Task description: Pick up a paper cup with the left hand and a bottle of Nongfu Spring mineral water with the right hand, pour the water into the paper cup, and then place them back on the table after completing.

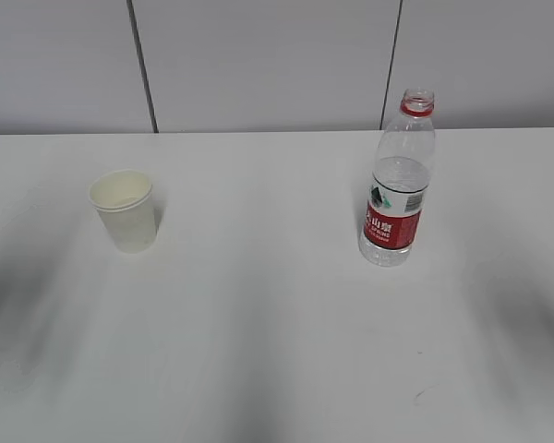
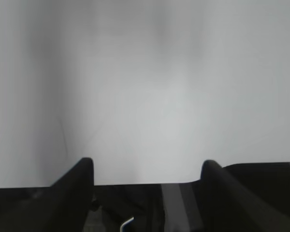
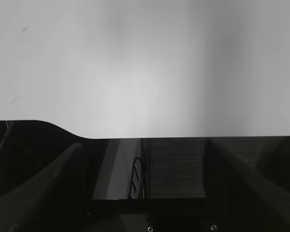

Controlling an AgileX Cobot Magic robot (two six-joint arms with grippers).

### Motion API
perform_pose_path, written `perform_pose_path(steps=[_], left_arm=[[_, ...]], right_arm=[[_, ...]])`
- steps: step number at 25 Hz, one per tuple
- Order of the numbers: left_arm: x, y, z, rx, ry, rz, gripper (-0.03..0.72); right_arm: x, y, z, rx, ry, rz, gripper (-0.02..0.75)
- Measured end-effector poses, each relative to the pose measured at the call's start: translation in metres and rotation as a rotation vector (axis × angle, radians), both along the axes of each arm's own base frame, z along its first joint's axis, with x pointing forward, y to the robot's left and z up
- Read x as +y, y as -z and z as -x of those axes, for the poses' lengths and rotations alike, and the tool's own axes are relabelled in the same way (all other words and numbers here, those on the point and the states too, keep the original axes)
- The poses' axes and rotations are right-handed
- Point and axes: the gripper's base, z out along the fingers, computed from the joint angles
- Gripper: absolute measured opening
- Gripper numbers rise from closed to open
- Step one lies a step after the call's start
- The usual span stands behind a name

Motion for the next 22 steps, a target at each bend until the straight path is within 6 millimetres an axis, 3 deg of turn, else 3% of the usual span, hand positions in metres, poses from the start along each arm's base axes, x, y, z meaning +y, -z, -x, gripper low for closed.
perform_pose_path(steps=[5, 11, 22], left_arm=[[0.001, 0.0, 0.004, 0.044, -0.001, -0.01, 0.429], [0.001, 0.0, 0.005, 0.052, 0.009, -0.011, 0.429], [0.001, 0.0, 0.005, 0.054, 0.039, -0.013, 0.429]], right_arm=[[0.001, -0.008, -0.004, -0.025, -0.007, -0.009, 0.556], [0.003, -0.023, -0.011, -0.083, -0.139, -0.011, 0.556], [0.007, -0.023, -0.01, -0.081, -0.224, -0.043, 0.556]])
